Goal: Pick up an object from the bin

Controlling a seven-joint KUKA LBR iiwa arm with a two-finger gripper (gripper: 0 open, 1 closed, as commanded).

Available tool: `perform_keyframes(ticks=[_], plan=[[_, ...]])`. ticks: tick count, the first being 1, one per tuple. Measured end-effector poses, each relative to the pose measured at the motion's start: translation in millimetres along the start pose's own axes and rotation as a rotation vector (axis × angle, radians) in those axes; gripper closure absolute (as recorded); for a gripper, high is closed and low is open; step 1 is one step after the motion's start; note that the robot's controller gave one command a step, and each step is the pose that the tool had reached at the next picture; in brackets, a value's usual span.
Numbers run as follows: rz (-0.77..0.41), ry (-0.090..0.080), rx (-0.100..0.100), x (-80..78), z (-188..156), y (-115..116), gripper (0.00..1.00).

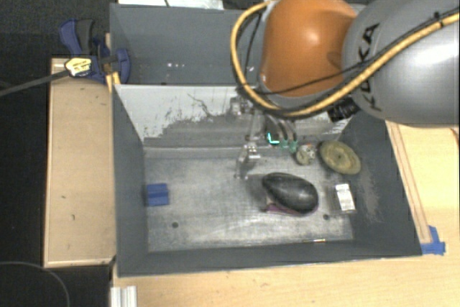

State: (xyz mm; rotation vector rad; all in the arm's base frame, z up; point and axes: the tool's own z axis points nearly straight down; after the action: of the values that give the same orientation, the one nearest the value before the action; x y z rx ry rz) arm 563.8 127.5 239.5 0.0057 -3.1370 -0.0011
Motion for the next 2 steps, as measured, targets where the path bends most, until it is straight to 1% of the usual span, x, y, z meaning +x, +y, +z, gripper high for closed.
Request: perform_keyframes(ticks=[1,2], plan=[[-0.158,0.0,0.002,-0.1,94,-56,0.0],[0.11,-0.006,-0.002,13.2,169,-100,0.0]])
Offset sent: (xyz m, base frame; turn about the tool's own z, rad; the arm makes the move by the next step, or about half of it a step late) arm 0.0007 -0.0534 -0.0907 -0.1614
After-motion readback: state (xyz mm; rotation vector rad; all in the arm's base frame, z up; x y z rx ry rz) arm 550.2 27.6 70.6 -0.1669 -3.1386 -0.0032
